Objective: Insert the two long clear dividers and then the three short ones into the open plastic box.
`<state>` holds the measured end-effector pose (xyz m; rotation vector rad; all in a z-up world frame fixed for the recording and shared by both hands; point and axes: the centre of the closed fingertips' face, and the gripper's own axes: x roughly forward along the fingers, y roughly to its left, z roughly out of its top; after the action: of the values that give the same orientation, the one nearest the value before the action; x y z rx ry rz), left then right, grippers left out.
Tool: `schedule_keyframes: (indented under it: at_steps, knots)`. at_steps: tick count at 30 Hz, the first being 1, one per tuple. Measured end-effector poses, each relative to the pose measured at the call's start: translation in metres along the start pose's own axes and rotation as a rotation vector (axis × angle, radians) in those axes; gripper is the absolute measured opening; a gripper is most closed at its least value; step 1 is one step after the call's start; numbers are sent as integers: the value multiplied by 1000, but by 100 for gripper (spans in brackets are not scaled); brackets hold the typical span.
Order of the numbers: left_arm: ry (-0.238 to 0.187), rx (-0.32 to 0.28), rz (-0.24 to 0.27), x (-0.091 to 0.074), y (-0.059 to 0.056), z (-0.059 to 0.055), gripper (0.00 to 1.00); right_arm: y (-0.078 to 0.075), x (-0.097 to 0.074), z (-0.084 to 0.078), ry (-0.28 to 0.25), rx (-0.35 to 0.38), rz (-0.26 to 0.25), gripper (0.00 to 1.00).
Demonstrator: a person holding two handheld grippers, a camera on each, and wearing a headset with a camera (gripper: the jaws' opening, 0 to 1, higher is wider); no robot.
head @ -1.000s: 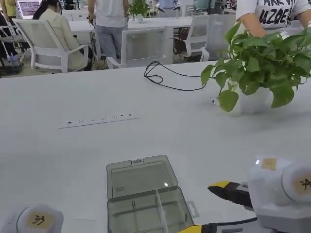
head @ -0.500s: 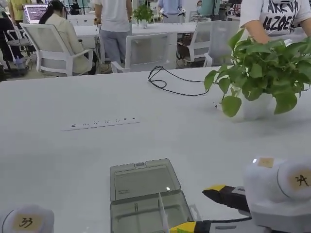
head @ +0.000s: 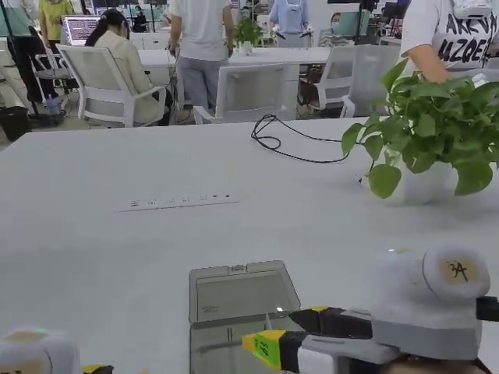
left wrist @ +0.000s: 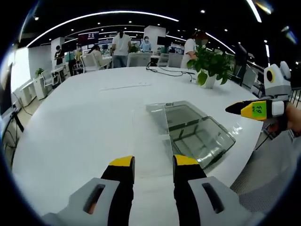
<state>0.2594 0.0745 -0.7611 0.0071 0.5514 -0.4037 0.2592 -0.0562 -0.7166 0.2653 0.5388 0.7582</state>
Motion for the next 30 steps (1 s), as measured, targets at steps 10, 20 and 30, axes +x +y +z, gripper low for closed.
schedule_keyframes:
  at_steps: [10, 20, 30]
  knots:
    - [-143, 23, -69, -13, -23, 27, 30, 28, 23, 12, -56, 77, 69, 39]
    - [-202, -6, -137, -19, -43, 36, 30, 50, 36, 11, -72, 64, 116, 29]
    - [-222, -54, -202, -21, -58, 37, 30, 54, 41, 14, -99, 91, 130, 17]
